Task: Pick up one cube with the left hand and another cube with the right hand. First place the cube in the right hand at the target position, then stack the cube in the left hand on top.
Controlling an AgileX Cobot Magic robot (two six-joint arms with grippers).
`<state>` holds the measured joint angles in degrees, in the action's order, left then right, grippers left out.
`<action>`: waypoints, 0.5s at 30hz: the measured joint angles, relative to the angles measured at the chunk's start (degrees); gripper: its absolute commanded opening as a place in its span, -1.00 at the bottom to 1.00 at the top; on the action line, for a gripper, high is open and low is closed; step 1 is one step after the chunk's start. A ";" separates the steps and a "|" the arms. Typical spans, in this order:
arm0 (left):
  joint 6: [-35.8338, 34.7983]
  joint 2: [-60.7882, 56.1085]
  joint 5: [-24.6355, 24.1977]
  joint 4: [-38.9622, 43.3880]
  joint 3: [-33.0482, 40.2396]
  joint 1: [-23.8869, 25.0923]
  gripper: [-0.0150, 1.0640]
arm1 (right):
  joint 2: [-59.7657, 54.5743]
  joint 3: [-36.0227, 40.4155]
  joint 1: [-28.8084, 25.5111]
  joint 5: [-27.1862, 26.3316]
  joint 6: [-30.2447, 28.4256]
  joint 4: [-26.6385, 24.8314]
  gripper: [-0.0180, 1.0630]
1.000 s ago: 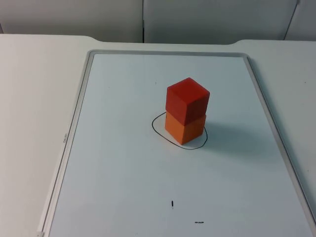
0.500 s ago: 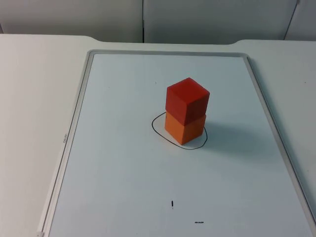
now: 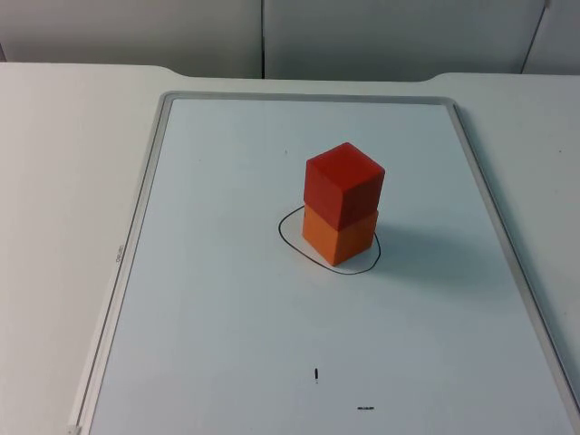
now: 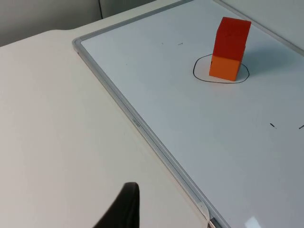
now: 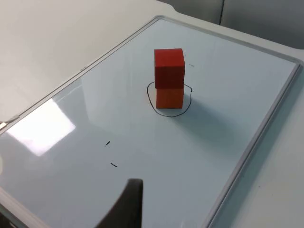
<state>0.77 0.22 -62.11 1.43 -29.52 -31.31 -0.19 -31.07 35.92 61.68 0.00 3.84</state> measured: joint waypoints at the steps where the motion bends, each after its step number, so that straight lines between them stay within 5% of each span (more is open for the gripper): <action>1: 0.00 0.00 0.00 0.00 0.00 0.00 0.98 | 0.00 0.00 0.00 0.00 0.00 0.00 0.83; 15: 0.50 0.00 0.00 -0.24 0.00 0.00 0.98 | 0.00 0.00 0.00 0.25 0.00 0.24 0.83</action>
<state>1.27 0.22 -62.11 1.19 -29.52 -31.31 -0.19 -31.07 35.92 61.92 0.00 4.08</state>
